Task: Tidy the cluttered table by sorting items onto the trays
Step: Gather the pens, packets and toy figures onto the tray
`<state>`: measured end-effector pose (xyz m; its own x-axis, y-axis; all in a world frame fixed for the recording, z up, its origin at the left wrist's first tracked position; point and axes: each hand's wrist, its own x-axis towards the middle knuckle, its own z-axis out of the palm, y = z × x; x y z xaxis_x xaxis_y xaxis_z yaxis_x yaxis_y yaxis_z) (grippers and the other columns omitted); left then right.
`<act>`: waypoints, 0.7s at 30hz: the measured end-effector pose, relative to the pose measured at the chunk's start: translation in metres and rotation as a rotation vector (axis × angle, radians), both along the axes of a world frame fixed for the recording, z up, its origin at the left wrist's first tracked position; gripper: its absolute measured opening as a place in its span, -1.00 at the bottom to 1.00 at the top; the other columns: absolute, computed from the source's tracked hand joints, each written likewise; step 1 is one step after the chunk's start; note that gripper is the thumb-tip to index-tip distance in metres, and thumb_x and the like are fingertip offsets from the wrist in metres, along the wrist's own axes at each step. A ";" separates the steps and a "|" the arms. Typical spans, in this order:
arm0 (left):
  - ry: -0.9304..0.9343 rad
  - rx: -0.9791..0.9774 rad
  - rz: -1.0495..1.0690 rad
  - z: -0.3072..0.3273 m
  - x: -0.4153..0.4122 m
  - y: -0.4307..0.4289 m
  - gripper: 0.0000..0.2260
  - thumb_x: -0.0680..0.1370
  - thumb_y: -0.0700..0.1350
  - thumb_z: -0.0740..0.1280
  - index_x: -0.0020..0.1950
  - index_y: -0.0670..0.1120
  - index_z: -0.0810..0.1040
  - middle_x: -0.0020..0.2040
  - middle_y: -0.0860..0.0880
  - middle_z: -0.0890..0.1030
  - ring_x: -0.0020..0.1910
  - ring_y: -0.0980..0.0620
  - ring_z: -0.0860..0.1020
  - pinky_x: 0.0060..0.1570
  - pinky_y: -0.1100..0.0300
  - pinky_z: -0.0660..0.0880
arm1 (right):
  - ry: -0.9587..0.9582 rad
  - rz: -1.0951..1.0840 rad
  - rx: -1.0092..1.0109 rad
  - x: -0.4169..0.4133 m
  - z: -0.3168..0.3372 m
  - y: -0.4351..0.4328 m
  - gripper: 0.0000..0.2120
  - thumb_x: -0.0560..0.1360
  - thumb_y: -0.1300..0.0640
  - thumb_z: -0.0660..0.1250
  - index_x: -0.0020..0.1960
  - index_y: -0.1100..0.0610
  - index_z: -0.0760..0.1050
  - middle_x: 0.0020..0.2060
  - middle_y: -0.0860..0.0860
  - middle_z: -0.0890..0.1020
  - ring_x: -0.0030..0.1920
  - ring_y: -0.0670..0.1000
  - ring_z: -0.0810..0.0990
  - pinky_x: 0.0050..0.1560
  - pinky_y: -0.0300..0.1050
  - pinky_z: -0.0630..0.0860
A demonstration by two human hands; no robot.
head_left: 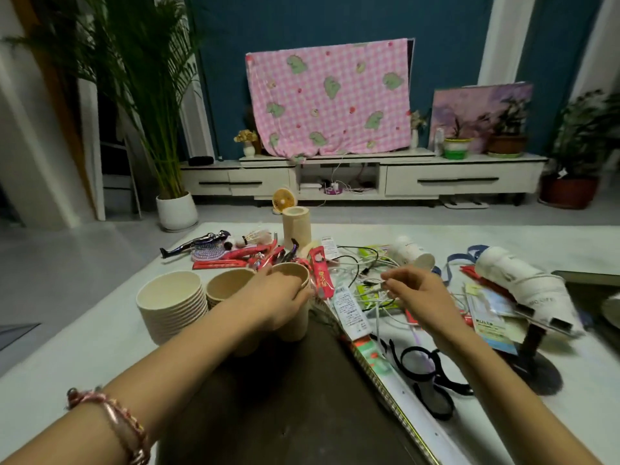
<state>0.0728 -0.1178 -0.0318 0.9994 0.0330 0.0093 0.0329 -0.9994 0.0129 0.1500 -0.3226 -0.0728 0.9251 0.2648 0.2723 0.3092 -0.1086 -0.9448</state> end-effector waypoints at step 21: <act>-0.241 -0.300 -0.169 -0.081 -0.032 -0.087 -0.78 0.61 -0.05 0.09 0.21 -0.04 0.39 0.17 0.00 0.43 0.18 0.01 0.37 0.15 0.12 0.31 | 0.027 0.004 -0.338 -0.045 -0.019 -0.066 -0.88 0.43 0.28 0.39 -0.24 0.11 0.57 -0.35 -0.07 0.61 -0.33 -0.14 0.52 -0.27 -0.35 0.43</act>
